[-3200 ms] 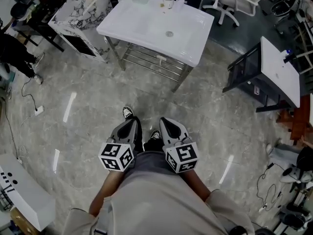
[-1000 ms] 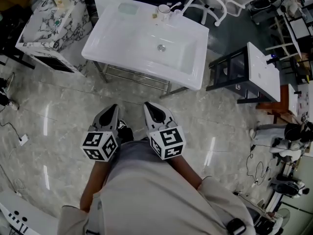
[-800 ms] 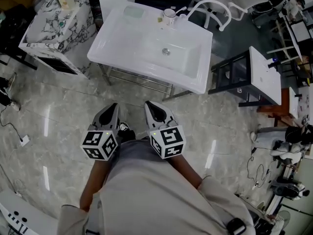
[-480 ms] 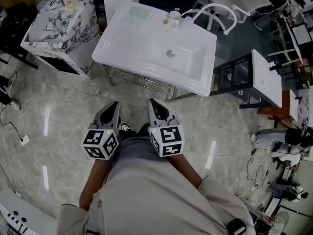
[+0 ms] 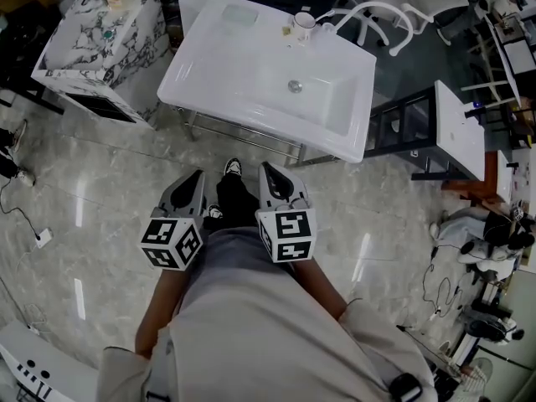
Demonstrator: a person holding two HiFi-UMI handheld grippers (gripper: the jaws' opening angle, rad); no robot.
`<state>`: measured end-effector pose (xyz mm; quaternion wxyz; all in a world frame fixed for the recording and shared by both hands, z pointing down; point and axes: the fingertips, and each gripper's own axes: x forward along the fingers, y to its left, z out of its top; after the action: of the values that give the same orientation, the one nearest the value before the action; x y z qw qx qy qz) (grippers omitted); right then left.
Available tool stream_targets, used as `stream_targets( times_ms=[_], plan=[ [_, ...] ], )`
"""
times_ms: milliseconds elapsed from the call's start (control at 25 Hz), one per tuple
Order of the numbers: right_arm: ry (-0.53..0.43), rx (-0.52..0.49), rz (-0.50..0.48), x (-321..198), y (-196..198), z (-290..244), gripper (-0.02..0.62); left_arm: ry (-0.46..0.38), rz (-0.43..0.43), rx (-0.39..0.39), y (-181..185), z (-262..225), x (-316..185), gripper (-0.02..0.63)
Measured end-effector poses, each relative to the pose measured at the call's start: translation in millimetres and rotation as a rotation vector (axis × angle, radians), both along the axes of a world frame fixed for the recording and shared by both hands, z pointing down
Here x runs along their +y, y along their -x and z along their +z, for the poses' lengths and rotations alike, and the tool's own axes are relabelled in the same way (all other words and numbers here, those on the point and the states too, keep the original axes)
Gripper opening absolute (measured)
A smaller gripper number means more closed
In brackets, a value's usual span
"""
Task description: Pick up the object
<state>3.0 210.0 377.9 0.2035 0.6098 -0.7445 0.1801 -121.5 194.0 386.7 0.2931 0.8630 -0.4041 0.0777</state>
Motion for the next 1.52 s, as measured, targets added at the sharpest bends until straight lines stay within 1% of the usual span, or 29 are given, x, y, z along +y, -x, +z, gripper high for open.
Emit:
stream_targets(
  times_ms=[160, 560, 760, 1080, 1520],
  plan=[
    [0.001, -0.009, 0.000, -12, -3, 1, 0.009, -0.001, 0.003, -0.005, -2, 2, -11, 0.000],
    [-0.001, -0.022, -0.020, -63, -6, 0, 0.009, 0.004, -0.014, -0.021, -5, 3, -59, 0.000],
    [0.007, -0.034, -0.016, -92, -10, 3, 0.009, 0.002, -0.030, -0.044, -4, 5, -84, 0.000],
    [0.019, -0.041, -0.019, -141, -17, 5, 0.009, 0.028, -0.022, -0.044, -12, 9, -127, 0.000],
    [0.009, -0.049, -0.048, -196, -25, 0, 0.009, 0.025, -0.029, -0.044, -24, 5, -179, 0.000]
  ],
)
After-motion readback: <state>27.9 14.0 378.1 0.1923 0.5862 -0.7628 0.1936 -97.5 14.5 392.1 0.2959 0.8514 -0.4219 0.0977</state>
